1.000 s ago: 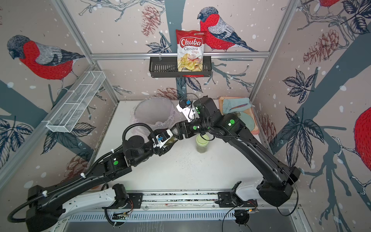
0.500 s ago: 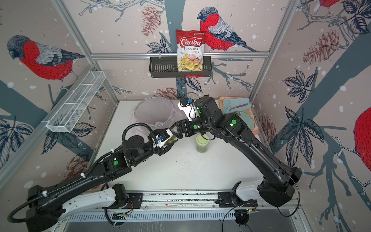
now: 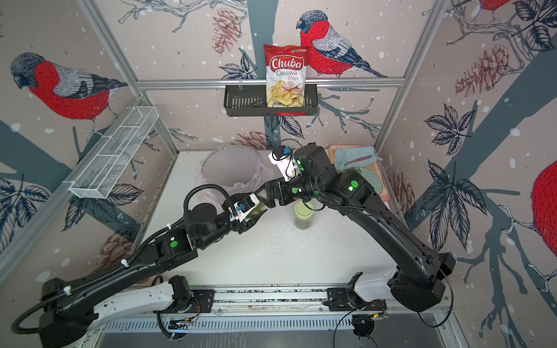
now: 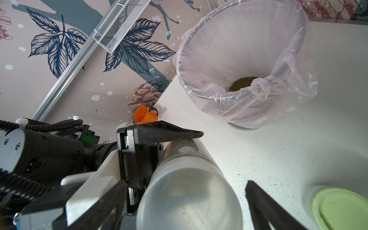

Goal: Empty moldy mung beans from jars
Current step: Open the lid of the jar.

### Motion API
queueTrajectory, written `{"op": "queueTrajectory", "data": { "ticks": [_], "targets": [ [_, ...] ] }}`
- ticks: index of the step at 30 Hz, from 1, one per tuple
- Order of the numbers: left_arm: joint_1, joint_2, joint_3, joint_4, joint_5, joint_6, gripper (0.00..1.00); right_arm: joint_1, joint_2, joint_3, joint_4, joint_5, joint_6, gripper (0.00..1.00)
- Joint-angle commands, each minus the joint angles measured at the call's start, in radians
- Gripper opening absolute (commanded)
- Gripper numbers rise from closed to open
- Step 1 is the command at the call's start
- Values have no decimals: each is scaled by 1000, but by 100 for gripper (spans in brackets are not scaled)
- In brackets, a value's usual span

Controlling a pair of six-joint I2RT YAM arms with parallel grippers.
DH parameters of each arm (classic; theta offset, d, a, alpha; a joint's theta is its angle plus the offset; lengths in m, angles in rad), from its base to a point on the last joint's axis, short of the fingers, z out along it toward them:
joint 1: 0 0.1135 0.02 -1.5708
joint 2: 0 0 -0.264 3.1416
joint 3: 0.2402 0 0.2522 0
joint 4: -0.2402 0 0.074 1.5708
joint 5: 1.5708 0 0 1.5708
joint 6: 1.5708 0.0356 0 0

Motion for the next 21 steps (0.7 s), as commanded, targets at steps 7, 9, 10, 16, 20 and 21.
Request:
{"op": "queueTrajectory", "data": {
  "ticks": [7, 9, 10, 16, 20, 21],
  "targets": [
    [2, -8, 6, 74, -4, 2, 23, 3, -4, 8, -15, 18, -1, 89],
    [3, -9, 5, 75, -5, 1, 22, 4, -5, 11, -19, 19, -1, 89],
    [3, -10, 3, 77, -5, 1, 22, 3, -7, 10, -16, 17, -1, 88],
    [3, -9, 3, 76, -1, -1, 22, 4, -11, 6, -8, 8, 2, 84],
    [2, -9, 5, 77, -1, 0, 22, 3, -12, 6, -7, 8, 0, 81],
    [2, -9, 5, 76, 1, 0, 22, 3, -10, 5, -8, 8, 0, 80]
  ]
}}
